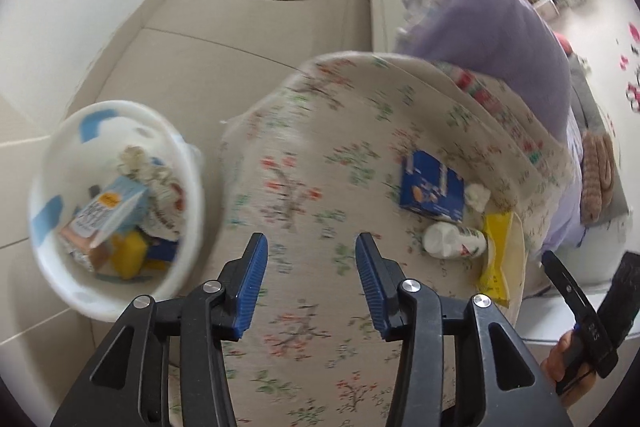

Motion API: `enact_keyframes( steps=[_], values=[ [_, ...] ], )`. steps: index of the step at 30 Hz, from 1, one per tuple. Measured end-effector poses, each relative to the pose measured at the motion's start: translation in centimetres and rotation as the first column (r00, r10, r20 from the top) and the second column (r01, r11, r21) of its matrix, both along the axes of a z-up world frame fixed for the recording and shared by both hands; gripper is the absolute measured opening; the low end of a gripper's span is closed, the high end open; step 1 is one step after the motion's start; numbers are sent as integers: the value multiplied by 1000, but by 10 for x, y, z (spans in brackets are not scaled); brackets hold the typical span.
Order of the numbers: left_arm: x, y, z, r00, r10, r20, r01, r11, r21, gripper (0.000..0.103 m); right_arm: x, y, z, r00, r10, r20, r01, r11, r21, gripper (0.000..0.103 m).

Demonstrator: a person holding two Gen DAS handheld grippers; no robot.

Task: Collect trash
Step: 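Grasp the white AD bottle with the left tool while the right tool grasps the yellow paper cup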

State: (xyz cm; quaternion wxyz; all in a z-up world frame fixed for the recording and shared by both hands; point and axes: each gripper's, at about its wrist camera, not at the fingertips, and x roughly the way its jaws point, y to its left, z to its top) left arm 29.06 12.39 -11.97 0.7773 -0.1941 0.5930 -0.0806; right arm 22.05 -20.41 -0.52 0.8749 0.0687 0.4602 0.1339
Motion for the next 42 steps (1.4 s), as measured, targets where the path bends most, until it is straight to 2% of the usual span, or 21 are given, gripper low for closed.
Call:
enact_keyframes(
  steps=[4,8,9,12,13,15,17,21,22,23,24,26,32,36,42],
  values=[
    [2,-63,2,989,-144,45,144,990,15,49,3,-32,-25,994,-88,-67,91,995,46,59],
    [3,-126,11,942,-312,121,298,946,126,51,7,-51,-29,987,-137,-85,140,990,24,59],
    [3,-145,12,920,-365,144,340,925,171,54,7,-55,-29,986,-145,-87,148,989,24,59],
    [3,-187,7,860,-484,163,439,864,247,60,7,-71,-28,980,-170,-105,175,983,46,59],
    [2,-198,3,845,-512,156,463,846,266,60,7,-76,-29,977,-180,-116,186,981,48,60],
    [-1,-219,-9,808,-577,119,520,793,317,60,7,-84,-32,971,-197,-133,204,978,41,62],
    [-3,-235,-20,776,-624,88,554,742,377,60,7,-91,-35,965,-212,-153,219,975,28,62],
    [-9,-260,-38,712,-700,54,560,613,557,62,8,-99,-45,952,-228,-206,236,972,14,62],
    [-10,-263,-40,703,-710,49,565,598,569,62,9,-99,-49,947,-231,-222,239,971,9,62],
    [-9,-265,-42,700,-713,42,574,596,561,61,10,-98,-52,945,-229,-236,237,971,7,62],
    [-8,-265,-44,705,-708,39,578,605,548,58,10,-97,-55,942,-225,-247,233,972,4,62],
    [-5,-265,-45,718,-695,40,581,629,516,46,10,-96,-60,939,-222,-264,227,974,-10,62],
    [9,-257,-43,752,-655,75,556,690,463,38,10,-103,-67,924,-253,-285,257,966,-26,62],
    [15,-243,-31,770,-628,115,534,732,424,37,9,-109,-70,915,-273,-298,278,960,-26,62],
    [14,-215,-4,796,-580,176,510,798,321,37,10,-105,-74,914,-261,-311,272,962,-7,62]
  ],
)
